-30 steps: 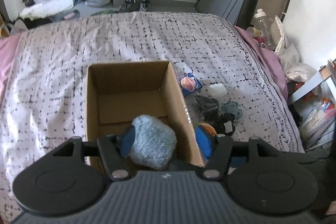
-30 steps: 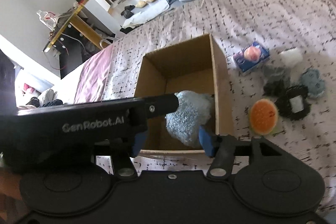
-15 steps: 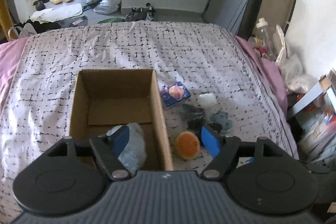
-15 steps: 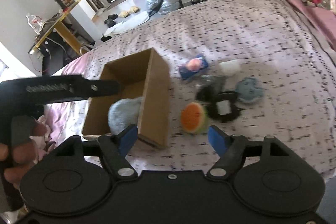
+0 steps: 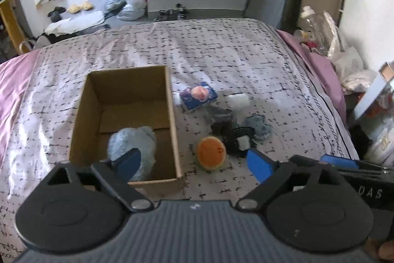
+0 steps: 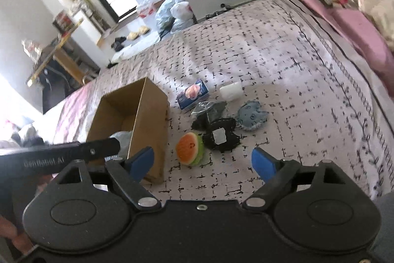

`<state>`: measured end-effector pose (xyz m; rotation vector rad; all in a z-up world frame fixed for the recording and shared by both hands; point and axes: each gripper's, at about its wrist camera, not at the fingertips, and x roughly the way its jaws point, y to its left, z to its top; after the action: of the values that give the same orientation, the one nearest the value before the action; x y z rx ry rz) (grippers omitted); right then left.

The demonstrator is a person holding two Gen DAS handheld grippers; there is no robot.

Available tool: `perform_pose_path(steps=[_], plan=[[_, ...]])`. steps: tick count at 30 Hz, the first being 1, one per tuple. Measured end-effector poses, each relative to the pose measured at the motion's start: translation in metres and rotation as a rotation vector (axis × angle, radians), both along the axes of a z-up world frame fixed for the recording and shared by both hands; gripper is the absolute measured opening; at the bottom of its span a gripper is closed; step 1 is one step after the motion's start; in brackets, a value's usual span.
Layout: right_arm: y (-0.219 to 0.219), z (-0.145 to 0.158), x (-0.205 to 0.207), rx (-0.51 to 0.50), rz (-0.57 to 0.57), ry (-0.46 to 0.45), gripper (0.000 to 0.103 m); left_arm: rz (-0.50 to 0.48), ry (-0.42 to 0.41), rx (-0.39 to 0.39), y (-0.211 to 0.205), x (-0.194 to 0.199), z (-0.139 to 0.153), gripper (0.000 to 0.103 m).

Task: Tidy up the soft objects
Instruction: 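Lower the light-blue plush into the box and open the right gripper, then grasp the orange burger plush with the left gripper while the right gripper grasps the black-and-white plush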

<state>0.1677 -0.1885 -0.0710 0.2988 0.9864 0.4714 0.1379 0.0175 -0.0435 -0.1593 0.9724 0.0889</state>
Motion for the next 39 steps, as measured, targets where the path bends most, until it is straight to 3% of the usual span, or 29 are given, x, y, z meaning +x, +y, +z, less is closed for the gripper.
perform_pose_path(steps=[6, 16, 26, 39], plan=[[-0.016, -0.011, 0.000, 0.023, -0.028, 0.014, 0.089, 0.042, 0.006, -0.005, -0.011, 0.005, -0.006, 0.103], [-0.046, -0.026, 0.011, 0.085, -0.046, 0.073, 0.090, 0.017, -0.028, -0.001, -0.036, 0.016, -0.016, 0.103], [-0.053, -0.046, 0.031, 0.050, -0.040, 0.092, 0.089, -0.025, 0.088, 0.026, -0.048, 0.038, -0.041, 0.103], [-0.048, -0.089, 0.060, 0.073, -0.080, 0.242, 0.064, -0.085, 0.088, 0.069, -0.061, 0.059, -0.073, 0.097]])
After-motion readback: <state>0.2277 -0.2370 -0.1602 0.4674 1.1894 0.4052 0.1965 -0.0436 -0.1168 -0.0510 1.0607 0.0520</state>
